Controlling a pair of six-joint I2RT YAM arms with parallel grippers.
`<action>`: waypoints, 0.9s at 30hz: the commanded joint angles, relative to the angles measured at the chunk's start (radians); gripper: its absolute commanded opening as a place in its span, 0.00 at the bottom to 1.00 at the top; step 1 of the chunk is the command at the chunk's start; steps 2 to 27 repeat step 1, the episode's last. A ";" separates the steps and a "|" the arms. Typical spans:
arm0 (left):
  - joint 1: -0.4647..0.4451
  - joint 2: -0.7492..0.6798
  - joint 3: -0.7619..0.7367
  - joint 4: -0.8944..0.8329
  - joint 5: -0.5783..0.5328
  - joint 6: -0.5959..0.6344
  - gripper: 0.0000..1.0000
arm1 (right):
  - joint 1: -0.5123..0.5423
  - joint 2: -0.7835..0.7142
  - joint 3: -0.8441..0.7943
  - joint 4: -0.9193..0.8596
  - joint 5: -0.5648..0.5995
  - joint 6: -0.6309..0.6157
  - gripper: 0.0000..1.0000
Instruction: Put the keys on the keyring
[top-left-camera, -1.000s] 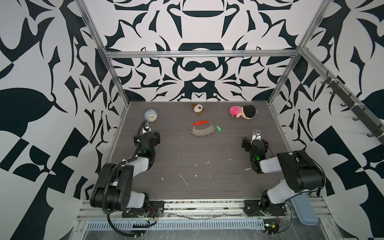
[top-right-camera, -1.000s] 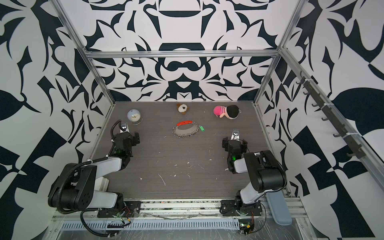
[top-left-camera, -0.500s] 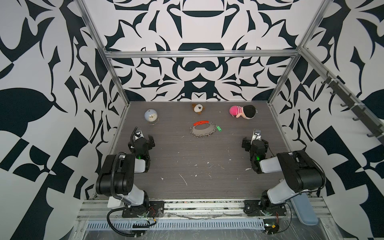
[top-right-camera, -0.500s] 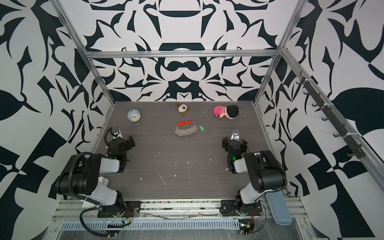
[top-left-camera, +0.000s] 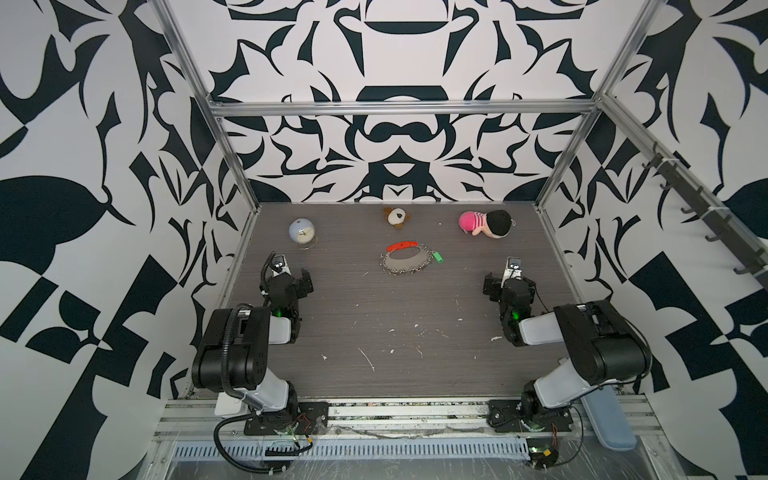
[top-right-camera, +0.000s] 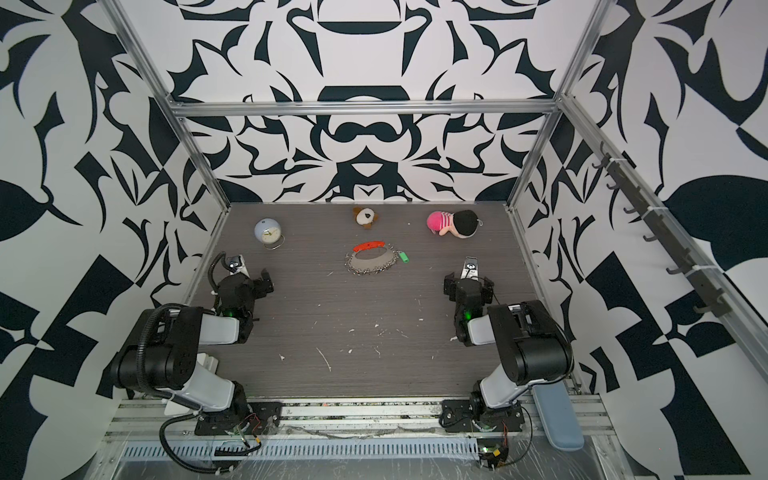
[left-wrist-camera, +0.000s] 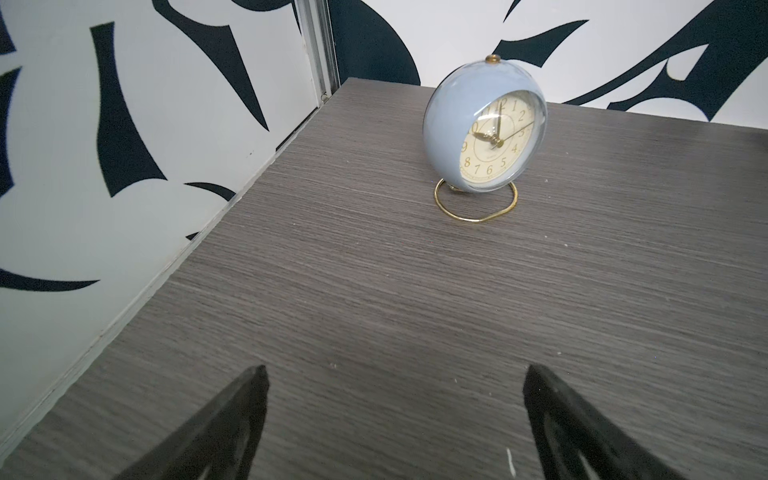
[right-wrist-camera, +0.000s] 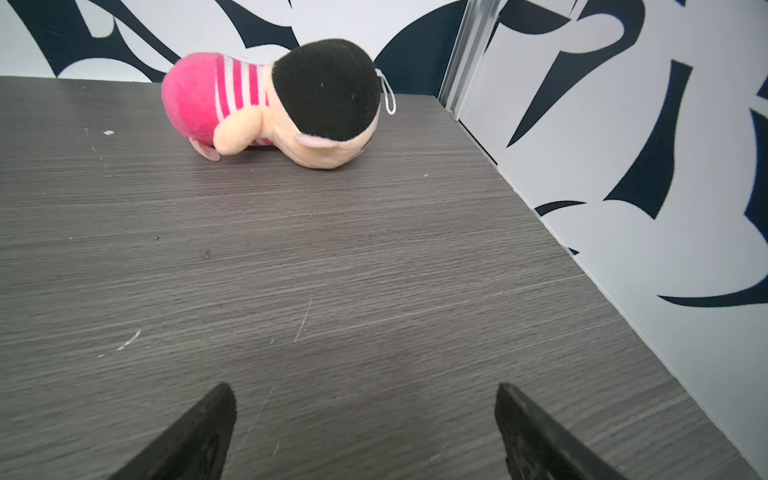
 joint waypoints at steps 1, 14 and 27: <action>0.004 -0.004 0.018 0.008 0.005 -0.016 1.00 | 0.002 -0.005 0.016 0.036 -0.002 -0.011 1.00; 0.004 -0.004 0.018 0.008 0.005 -0.016 1.00 | 0.002 -0.005 0.016 0.036 -0.002 -0.011 1.00; 0.004 -0.004 0.018 0.008 0.005 -0.016 1.00 | 0.002 -0.005 0.016 0.036 -0.002 -0.011 1.00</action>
